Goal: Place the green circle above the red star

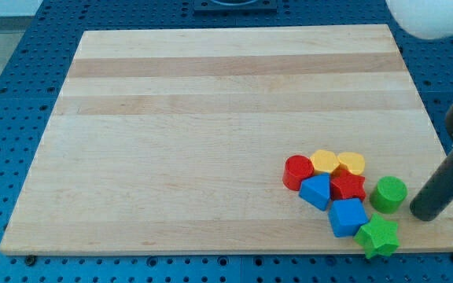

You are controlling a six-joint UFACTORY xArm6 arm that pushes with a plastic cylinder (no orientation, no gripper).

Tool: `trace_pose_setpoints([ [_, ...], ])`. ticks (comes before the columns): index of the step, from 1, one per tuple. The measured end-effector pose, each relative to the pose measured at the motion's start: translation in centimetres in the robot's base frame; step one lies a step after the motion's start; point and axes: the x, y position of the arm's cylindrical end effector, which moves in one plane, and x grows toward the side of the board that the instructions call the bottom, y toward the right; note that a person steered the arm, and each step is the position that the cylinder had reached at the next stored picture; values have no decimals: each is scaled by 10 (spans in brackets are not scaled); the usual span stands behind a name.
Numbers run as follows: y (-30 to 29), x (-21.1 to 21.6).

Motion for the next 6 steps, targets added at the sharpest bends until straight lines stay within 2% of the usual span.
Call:
trace_pose_setpoints([
  [4,-32,-20],
  [6,-46,-50],
])
